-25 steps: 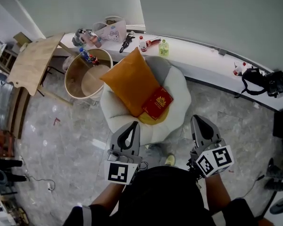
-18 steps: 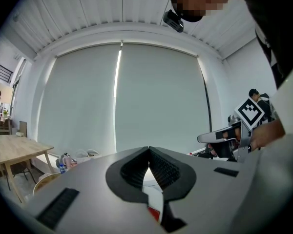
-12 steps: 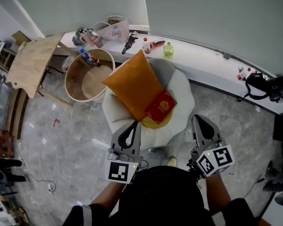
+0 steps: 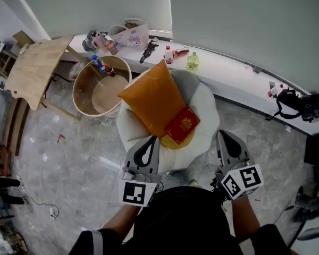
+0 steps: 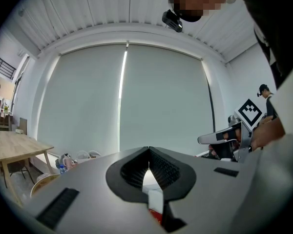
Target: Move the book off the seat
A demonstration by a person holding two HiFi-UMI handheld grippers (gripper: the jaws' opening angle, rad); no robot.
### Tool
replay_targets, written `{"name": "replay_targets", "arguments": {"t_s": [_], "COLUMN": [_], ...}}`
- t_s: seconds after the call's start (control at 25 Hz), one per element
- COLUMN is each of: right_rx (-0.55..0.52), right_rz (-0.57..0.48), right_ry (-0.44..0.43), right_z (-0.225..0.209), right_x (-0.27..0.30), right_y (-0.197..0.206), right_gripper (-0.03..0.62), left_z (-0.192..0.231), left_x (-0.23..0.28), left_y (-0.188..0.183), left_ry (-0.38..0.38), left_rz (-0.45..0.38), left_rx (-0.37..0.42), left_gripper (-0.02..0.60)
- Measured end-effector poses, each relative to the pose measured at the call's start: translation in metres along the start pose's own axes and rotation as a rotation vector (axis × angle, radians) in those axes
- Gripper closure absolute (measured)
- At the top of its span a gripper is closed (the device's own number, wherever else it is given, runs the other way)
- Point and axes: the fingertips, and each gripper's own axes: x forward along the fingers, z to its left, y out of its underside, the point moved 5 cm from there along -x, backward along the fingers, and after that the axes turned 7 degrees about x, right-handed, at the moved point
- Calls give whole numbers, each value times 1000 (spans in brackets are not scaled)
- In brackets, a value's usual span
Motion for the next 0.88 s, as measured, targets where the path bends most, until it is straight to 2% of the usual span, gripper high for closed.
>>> {"name": "replay_targets", "arguments": {"t_s": [0.56,0.88], "right_rx": [-34,-40], "right_rz": [1,8], "right_ry": [-7,30], "right_z": [13,10], "right_x": [41,48], "right_y": [-6,-4], "right_gripper": [586,586], "left_z": [45,55], "left_x": [11,20], "left_y": [7,17], "left_ry": [-18,-1], "left_rz": [-20,-12], "left_rx": [1,-18], "left_gripper": [571,571]}}
